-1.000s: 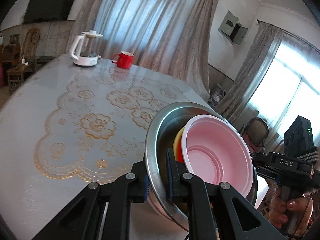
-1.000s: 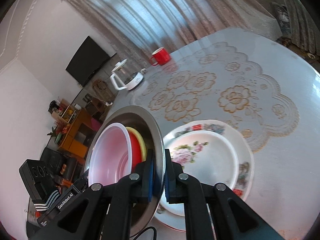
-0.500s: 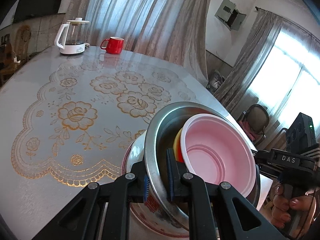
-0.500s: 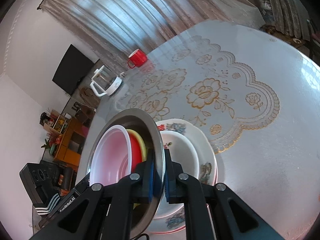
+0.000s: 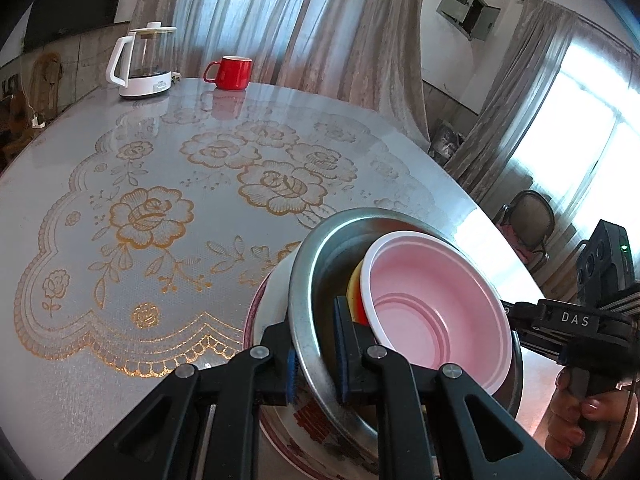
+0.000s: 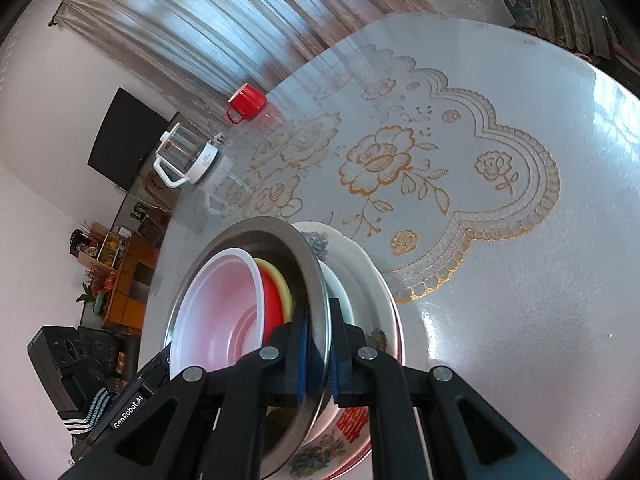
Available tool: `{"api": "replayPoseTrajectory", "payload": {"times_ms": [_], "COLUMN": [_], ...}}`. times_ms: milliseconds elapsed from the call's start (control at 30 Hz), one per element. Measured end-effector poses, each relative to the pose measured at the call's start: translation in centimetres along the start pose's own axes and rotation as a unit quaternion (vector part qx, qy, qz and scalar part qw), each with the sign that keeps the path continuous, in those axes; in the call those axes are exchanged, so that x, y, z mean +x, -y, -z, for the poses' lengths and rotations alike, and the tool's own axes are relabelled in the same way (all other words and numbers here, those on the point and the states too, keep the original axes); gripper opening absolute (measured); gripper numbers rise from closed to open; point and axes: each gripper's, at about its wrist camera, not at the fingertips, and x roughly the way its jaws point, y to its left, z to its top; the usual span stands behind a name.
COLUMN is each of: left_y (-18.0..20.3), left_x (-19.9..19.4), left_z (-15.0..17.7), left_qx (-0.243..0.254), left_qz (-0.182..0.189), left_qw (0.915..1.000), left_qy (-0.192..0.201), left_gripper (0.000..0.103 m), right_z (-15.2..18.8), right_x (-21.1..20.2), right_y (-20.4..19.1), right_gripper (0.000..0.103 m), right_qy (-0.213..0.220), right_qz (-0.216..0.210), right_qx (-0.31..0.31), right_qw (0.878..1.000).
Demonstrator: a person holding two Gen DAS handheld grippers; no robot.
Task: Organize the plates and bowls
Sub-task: 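Lower the nested bowls onto the plate stack and open the right gripper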
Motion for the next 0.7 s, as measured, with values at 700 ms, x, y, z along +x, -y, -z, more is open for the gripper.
{"api": "replayPoseTrajectory", "payload": {"times_ms": [700], "left_y": [0.0], "left_x": [0.8], "left_z": [0.0], "left_qx": [0.011], "left_qz": [-0.018], "left_qw": [0.9998], "left_qy": [0.002], "left_gripper": [0.016], "right_z": [-0.4], "right_x": [-0.3], "right_y": [-0.8], "right_gripper": [0.015], "right_qy": [0.01], "right_qz": [0.027], "right_qx": [-0.018], "right_qw": [0.999]}}
